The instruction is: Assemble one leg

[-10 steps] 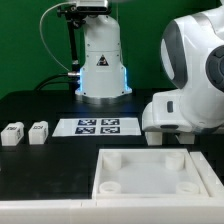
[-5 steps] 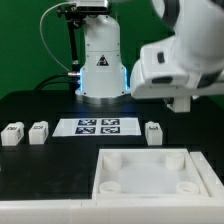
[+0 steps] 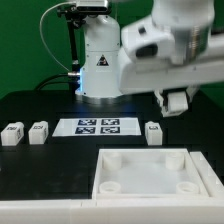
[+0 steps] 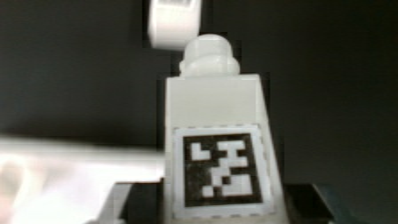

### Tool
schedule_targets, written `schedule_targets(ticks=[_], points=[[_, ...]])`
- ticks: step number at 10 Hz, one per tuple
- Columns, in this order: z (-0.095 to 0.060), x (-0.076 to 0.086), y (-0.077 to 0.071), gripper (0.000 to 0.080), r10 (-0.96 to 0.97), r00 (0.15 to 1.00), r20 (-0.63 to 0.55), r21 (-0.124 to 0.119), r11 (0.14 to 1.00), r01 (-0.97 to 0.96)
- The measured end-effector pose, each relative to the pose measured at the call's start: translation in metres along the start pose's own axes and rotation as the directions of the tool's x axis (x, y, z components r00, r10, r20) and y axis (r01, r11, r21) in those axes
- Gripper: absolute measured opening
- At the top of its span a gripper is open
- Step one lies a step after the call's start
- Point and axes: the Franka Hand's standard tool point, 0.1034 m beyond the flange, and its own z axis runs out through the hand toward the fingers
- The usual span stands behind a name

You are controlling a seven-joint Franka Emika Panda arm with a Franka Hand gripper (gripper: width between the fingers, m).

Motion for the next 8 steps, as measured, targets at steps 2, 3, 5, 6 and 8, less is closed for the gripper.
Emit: schedule_targets(ticks=[2, 3, 5, 6, 8], points=[[-0.052, 0.024, 0.003, 0.0291, 0.006, 0.986, -0.168, -0.003, 1.000, -0.007], [-0.055, 0.033, 0.002, 0.0291, -0.005, 0.956, -0.293, -0.009, 1.000, 0.002], [-0.054, 0.034, 0.007, 0.0291, -0.010, 0.870, -0.493, -0.025, 1.000, -0.003], [-0.049, 0.034, 0.008, 0.0291, -0.018, 0.814, -0.581, -0.035, 0.999, -0.003], [-0.043, 0.061, 0.010, 0.0291, -0.035, 0.693, -0.720, -0.044, 0.999, 0.005]])
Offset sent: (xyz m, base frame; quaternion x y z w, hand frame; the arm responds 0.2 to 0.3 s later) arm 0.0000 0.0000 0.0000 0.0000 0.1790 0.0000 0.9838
